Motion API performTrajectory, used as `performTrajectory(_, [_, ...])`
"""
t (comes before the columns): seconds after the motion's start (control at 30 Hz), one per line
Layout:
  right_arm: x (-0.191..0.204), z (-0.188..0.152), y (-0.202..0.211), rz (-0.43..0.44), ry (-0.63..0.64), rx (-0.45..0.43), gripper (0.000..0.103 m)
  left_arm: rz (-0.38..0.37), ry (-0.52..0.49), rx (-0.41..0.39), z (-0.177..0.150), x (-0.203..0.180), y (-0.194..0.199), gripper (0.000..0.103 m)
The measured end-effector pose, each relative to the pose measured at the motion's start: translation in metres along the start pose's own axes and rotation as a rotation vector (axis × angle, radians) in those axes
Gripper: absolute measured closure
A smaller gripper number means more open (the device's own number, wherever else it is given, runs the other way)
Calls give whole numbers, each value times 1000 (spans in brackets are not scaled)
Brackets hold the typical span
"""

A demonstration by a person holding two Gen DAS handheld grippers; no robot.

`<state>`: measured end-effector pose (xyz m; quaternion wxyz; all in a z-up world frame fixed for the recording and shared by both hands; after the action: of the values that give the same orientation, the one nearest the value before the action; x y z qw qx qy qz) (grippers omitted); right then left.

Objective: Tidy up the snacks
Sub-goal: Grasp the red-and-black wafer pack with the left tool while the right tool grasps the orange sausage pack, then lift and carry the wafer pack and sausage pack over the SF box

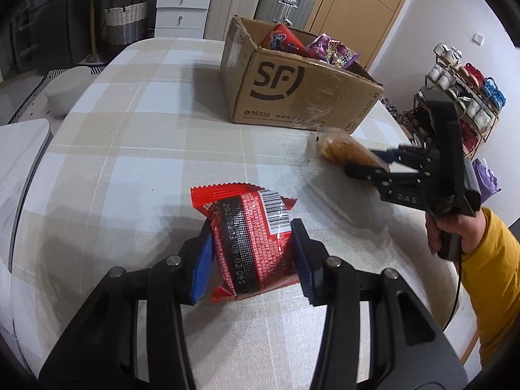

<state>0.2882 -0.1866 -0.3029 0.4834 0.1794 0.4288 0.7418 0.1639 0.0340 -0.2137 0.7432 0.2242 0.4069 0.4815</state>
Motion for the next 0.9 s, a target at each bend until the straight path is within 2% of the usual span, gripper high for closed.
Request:
performTrajectory(0.2, [6, -14, 30, 116, -127, -27, 62, -6, -14, -25, -4, -12, 17, 62])
performTrajectory(0.33, [12, -20, 62, 194, -222, -79, 63, -10, -25, -49, -8, -21, 33, 62])
performTrajectory(0.57, [49, -17, 156, 290, -312, -253, 63, -8, -57, -106, -7, -45, 67, 62])
performTrajectory(0.7, [65, -20, 202, 316, -343, -344, 63, -6, -81, -137, -5, -60, 89, 62])
performTrajectory(0.9, [77, -26, 250, 345, -396, -420, 63, -5, -114, -183, -2, -81, 119, 61])
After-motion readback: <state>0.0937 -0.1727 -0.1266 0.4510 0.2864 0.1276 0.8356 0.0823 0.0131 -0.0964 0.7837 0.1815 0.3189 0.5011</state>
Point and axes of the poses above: each gripper's, at about its wrist camera, not at the fingertips, and y roughly against the way its jaws point, x to its left, z to its top, the point moved 10 cm from there along -y, roughly the way its jaws point, and after that the axes turned 10 degrees about -z, right-handed, at the moved point
